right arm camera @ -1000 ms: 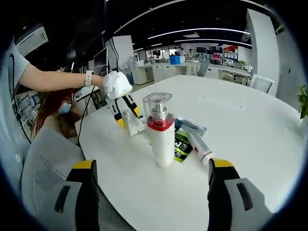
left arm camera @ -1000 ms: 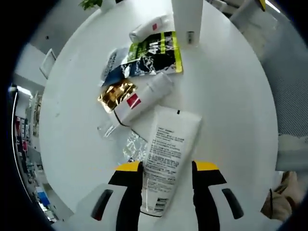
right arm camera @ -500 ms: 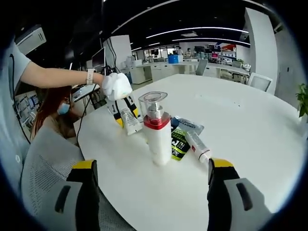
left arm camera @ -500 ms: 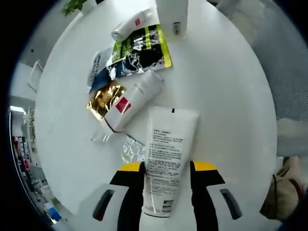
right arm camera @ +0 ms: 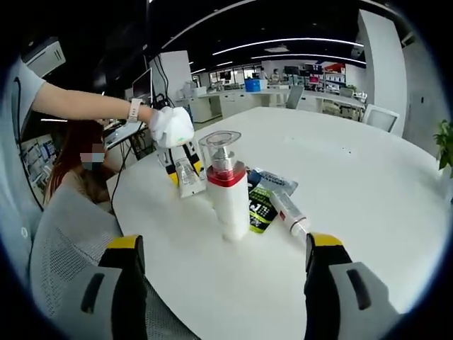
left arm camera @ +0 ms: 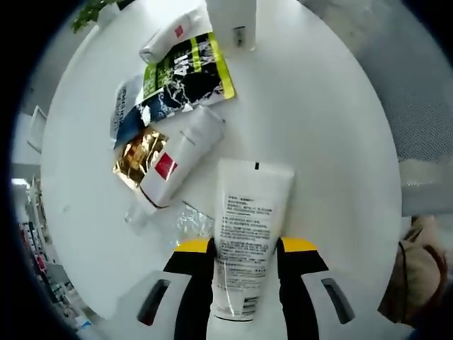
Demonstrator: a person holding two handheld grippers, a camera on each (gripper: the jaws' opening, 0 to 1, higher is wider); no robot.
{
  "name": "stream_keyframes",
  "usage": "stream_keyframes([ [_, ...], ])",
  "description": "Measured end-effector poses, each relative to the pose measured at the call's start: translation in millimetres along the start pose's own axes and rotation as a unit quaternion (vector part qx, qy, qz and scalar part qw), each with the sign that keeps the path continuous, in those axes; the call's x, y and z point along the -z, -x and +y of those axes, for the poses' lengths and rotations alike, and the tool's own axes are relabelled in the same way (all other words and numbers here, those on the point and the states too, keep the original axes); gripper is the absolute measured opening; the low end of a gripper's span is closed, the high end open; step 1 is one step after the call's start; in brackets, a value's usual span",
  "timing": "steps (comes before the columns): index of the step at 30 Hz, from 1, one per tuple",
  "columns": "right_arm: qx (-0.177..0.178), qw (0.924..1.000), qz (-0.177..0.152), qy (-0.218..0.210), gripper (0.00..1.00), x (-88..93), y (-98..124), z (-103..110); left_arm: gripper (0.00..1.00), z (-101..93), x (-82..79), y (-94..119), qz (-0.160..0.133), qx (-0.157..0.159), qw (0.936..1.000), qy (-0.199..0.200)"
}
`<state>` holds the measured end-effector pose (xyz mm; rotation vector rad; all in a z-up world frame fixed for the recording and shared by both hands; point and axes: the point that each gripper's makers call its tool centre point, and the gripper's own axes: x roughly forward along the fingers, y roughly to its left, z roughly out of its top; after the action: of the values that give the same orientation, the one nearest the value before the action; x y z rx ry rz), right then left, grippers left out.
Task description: Arrange the skincare products in the storage area until every visible bottle or jar stands upright without overlapping.
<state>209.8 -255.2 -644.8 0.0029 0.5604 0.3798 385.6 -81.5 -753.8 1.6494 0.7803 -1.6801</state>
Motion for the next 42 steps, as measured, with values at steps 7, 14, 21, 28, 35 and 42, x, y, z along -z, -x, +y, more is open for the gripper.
stream_keyframes([
  [7, 0.003, 1.0000, 0.004, -0.006, 0.94, 4.9, 1, -2, 0.31, 1.9, 1.0, 1, 0.002, 0.023, 0.9997, -0.007],
  [14, 0.001, 0.9999, 0.008, -0.007, 0.94, 7.0, -1, -3, 0.30, 3.1, 1.5, 1, -0.012, 0.021, 0.9997, -0.005],
  [21, -0.004, 0.9999, 0.007, -0.006, 0.93, 4.8, -3, -1, 0.27, 3.7, 0.8, 1, -0.007, 0.019, 0.9998, -0.003],
  [28, -0.003, 0.9999, 0.010, -0.010, 0.93, 8.2, -2, -2, 0.26, 6.2, -2.5, 2, 0.000, 0.033, 0.9990, 0.030],
  [35, 0.000, 0.9998, 0.015, -0.013, 0.92, 11.6, 0, -4, 0.24, 4.1, -1.6, 3, 0.005, 0.029, 0.9993, 0.024],
  [42, -0.002, 0.9998, 0.014, -0.015, 0.92, 11.3, -3, -1, 0.23, -1.8, -5.9, 8, -0.032, 0.016, 0.9982, 0.049],
])
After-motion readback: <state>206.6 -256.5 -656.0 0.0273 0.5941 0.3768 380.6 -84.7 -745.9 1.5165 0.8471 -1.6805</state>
